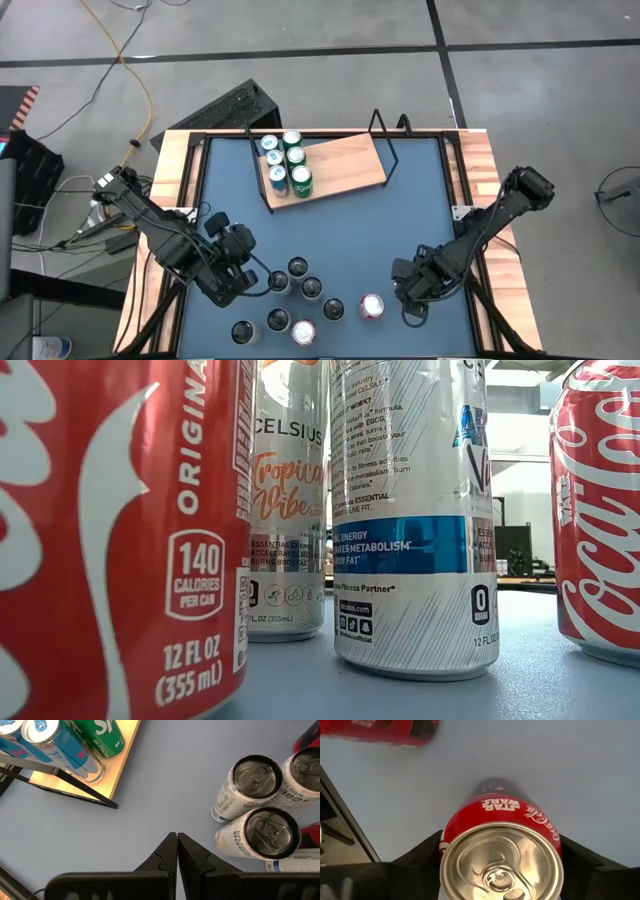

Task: Place canned beverage on shelf
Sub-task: Put the top right red soda can on the shelf

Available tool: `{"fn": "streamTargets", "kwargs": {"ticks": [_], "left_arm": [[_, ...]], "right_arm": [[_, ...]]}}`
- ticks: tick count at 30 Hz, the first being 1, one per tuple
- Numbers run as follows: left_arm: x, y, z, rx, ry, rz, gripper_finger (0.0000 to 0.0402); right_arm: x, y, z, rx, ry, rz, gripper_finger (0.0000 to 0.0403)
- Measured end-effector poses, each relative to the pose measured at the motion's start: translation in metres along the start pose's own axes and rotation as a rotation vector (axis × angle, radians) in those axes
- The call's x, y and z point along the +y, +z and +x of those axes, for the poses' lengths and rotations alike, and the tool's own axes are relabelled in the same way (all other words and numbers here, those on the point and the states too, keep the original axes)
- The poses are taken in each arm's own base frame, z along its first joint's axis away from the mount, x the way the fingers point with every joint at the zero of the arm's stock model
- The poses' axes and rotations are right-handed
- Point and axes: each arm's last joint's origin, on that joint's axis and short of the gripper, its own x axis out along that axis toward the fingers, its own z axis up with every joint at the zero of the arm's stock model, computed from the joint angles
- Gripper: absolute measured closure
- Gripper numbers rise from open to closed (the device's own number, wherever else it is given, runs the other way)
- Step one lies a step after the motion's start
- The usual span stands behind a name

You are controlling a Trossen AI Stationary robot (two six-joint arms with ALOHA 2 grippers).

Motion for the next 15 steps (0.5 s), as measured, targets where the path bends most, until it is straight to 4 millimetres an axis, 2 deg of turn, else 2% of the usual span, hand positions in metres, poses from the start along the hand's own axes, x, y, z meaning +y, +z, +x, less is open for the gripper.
{"fn": "streamTargets", "kwargs": {"ticks": [2,10,15], "left_arm": [[0.001,0.0,0.0,0.002,0.007,0.005,0.0401],[0.004,-0.002,0.0,0.008,0.041,0.028,0.0402],[0.01,-0.004,-0.006,-0.02,0.069,0.024,0.0401]], "right_arm": [[-0.001,0.001,0.0,-0.005,-0.004,0.002,0.0134],[-0.006,0.008,-0.002,-0.013,-0.001,0.003,0.0134],[-0.022,0.031,-0.023,-0.036,-0.008,-0.028,0.0134]]}}
